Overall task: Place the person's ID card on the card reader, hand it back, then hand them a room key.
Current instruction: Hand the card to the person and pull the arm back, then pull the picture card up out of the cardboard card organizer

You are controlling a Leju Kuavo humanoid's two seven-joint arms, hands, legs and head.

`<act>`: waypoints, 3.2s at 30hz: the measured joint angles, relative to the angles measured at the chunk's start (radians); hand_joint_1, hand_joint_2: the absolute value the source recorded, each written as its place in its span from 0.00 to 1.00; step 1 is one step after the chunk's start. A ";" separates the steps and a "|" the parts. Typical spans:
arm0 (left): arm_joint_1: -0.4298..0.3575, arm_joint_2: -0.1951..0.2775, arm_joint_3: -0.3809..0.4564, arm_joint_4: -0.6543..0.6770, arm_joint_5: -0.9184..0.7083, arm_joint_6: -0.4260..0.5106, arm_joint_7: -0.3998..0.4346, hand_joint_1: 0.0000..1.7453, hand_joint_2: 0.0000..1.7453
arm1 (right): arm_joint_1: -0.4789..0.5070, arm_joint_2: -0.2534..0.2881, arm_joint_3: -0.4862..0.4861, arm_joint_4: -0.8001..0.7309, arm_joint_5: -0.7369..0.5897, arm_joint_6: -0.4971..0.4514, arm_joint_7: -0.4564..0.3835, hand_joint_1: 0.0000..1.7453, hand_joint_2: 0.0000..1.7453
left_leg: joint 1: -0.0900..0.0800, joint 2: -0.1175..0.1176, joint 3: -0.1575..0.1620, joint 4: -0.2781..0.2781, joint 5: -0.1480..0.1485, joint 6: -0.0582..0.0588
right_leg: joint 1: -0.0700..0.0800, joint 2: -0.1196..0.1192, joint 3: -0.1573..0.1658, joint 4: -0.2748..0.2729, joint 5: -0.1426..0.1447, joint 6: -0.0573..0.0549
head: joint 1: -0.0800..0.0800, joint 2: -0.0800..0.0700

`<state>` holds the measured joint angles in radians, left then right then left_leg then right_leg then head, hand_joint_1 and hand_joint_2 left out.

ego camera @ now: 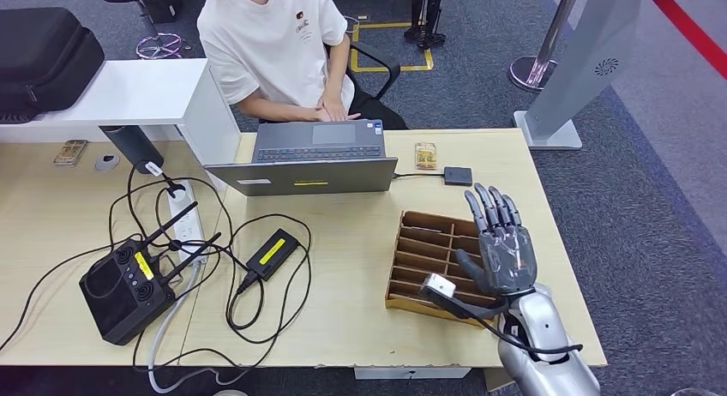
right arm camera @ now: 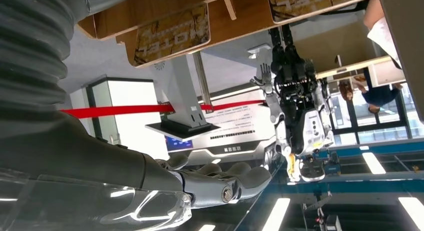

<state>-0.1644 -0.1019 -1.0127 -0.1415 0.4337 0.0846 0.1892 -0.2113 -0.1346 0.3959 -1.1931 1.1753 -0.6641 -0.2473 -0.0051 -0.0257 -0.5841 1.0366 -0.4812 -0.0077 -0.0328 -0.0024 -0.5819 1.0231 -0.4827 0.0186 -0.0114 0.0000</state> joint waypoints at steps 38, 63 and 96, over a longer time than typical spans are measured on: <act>0.000 0.000 -0.008 0.000 0.003 -0.002 0.008 0.00 1.00 | 0.003 0.000 -0.006 0.016 -0.014 -0.010 0.016 0.00 1.00 | 0.000 0.000 0.000 0.000 0.000 0.000 | 0.000 0.000 0.000 0.000 0.000 0.000 | 0.000 0.000; -0.002 0.000 -0.023 0.000 0.003 -0.003 0.009 0.00 1.00 | 0.002 0.000 -0.008 0.027 -0.010 -0.009 0.020 0.00 1.00 | 0.000 0.000 0.000 0.000 0.000 0.000 | 0.000 0.000 0.000 0.000 0.000 0.000 | 0.000 0.000; -0.007 0.000 -0.049 0.000 0.014 -0.004 0.022 0.00 1.00 | 0.003 0.002 -0.062 0.040 -0.013 -0.018 0.021 0.00 1.00 | 0.000 0.000 0.000 0.000 0.000 0.000 | 0.000 0.000 0.000 0.000 0.000 0.000 | 0.000 0.000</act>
<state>-0.1711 -0.1016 -1.0618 -0.1411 0.4482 0.0802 0.2108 -0.2084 -0.1329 0.3339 -1.1531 1.1621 -0.6825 -0.2266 -0.0050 -0.0257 -0.5840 1.0366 -0.4811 -0.0078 -0.0328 -0.0024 -0.5819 1.0232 -0.4826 0.0186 -0.0112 0.0000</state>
